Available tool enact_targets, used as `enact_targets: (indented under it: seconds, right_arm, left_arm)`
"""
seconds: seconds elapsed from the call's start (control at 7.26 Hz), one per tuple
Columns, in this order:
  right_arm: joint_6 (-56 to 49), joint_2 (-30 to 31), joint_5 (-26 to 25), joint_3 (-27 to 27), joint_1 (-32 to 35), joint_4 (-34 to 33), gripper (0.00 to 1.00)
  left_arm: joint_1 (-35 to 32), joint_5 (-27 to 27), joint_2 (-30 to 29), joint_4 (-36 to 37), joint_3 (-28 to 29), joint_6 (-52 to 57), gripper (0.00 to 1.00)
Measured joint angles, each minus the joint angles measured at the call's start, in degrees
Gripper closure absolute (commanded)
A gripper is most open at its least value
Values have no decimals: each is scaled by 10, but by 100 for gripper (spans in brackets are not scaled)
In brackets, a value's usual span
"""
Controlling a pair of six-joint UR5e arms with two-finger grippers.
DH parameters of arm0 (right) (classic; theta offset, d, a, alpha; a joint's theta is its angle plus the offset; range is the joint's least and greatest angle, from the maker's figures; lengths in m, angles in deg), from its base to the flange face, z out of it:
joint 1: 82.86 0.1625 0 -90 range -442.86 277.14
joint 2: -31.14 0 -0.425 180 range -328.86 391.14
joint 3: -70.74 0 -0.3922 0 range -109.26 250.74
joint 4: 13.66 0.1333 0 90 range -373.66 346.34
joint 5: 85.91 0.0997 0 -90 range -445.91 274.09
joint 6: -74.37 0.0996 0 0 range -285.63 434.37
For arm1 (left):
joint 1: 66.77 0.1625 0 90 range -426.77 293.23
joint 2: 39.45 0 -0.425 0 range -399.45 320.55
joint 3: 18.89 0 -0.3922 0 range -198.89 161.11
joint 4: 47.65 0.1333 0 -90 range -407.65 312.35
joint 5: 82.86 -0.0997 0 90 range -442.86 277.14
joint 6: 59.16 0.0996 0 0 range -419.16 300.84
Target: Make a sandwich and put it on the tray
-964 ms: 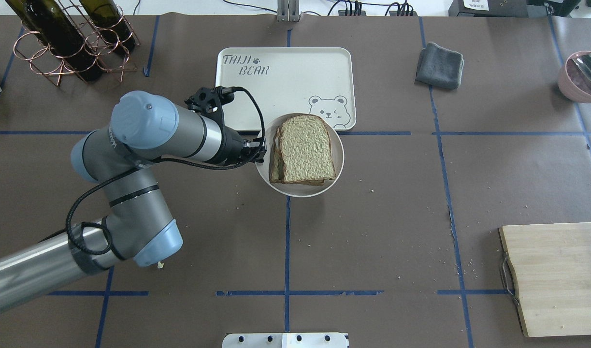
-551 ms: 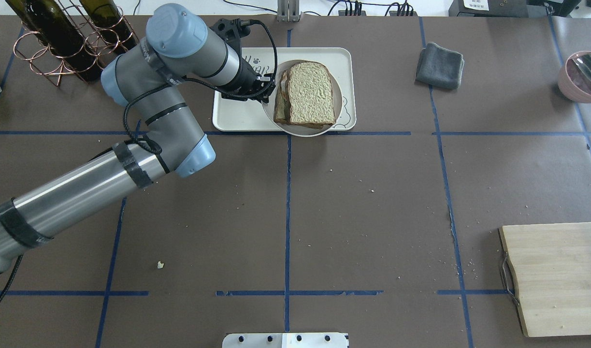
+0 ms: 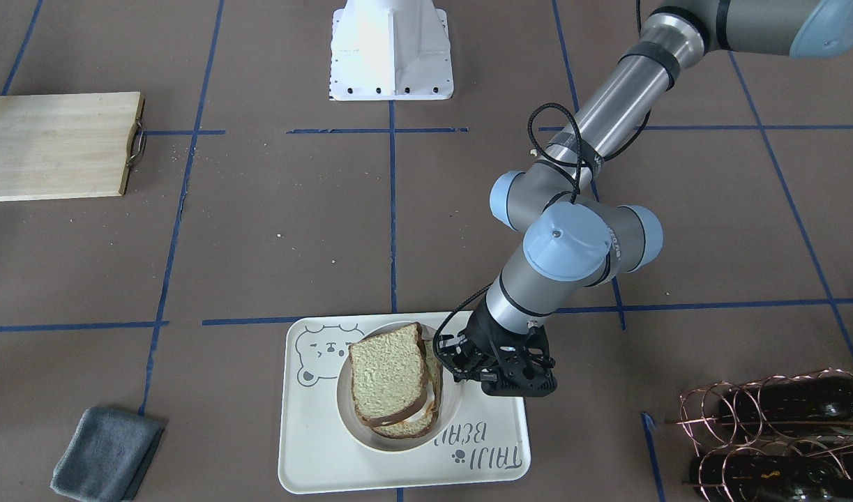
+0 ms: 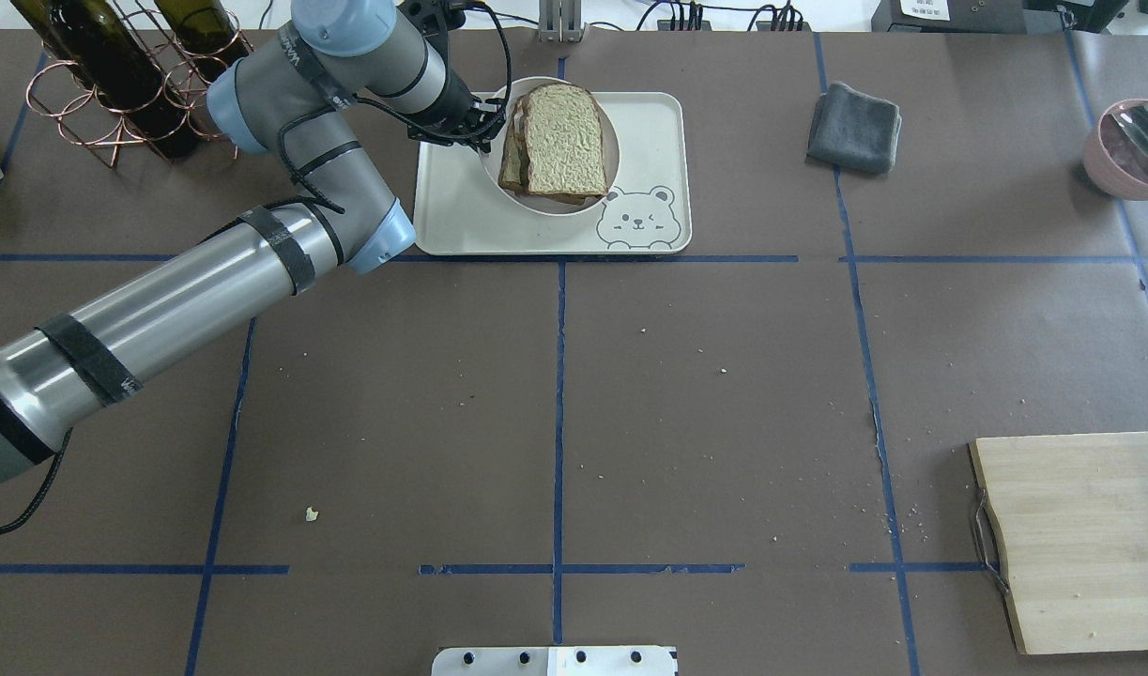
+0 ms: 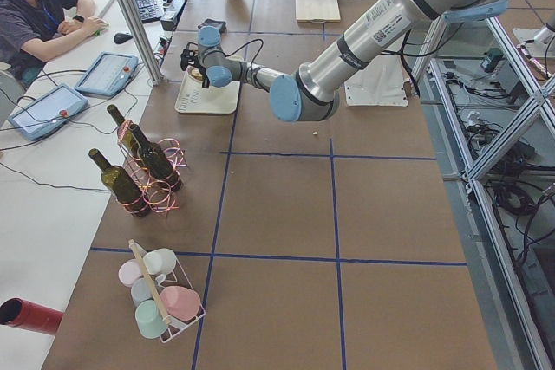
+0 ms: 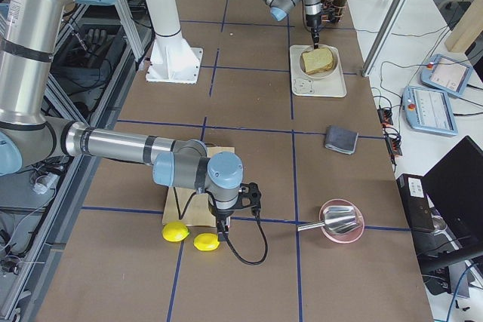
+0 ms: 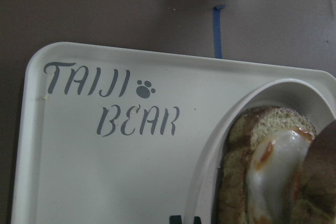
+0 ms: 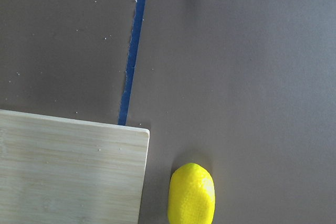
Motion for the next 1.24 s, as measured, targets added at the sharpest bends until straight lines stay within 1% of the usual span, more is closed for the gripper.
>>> enact_targets:
  seconds: [0.14, 0.55, 0.69, 0.83, 0.96, 1.24]
  right_arm:
    - [0, 1, 0, 0, 0, 0, 0]
    - [1, 3, 1, -3, 0, 0, 0]
    - [1, 3, 1, -4, 0, 0, 0]
    - [0, 2, 1, -4, 0, 0, 0]
    - [1, 2, 1, -4, 0, 0, 0]
    - [1, -1, 1, -4, 0, 0, 0]
  left_arm:
    - [1, -4, -6, -4, 9, 4, 0]
    - [0, -10, -8, -9, 7, 40, 0]
    - [-6, -10, 8, -6, -17, 54, 0]
    - [-13, -9, 40, 14, -73, 67, 0]
    - [-17, -7, 81, 60, -152, 86, 0]
    - [-21, -5, 180, 183, -345, 169, 0]
